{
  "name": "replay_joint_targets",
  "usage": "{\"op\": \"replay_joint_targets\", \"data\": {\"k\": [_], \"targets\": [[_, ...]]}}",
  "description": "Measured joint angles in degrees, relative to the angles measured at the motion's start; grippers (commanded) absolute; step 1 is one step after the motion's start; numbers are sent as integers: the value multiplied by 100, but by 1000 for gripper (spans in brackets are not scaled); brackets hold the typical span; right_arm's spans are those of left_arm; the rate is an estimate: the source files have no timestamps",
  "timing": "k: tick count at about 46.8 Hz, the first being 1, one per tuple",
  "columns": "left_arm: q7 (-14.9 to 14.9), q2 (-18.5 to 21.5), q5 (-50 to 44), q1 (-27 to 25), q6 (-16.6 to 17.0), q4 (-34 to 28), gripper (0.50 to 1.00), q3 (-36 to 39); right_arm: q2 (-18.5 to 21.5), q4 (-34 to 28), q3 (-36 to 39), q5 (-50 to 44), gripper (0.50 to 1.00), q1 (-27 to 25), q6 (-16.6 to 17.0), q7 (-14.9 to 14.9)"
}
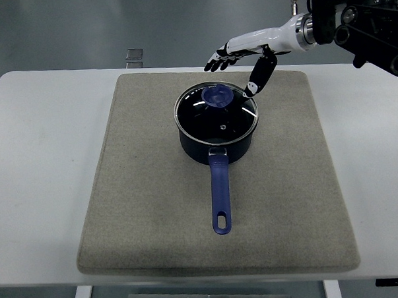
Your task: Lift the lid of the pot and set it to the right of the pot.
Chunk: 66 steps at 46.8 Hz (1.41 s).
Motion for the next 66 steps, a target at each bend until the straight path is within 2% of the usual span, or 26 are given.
{"op": "replay_joint_targets", "data": {"k": [15,41,47,56,66], "targets": [[0,0,0,0,0,-1,1000,0,219,0,-33,21,928,143,126,-20],[-1,0,0,0,0,-1,1000,-2,340,-2,-33,-148,917,-47,-12,-84],[0,0,0,1,0,0,1000,-1,330,-8,-33,-181,901,-57,-16,-84],[0,0,0,4,0,0,1000,-1,321,-11,-49,-253,838,-54,-67,-81],[0,0,0,6,0,0,1000,-1,286,-11,-109,-266,834,-43,-74,-75]]}}
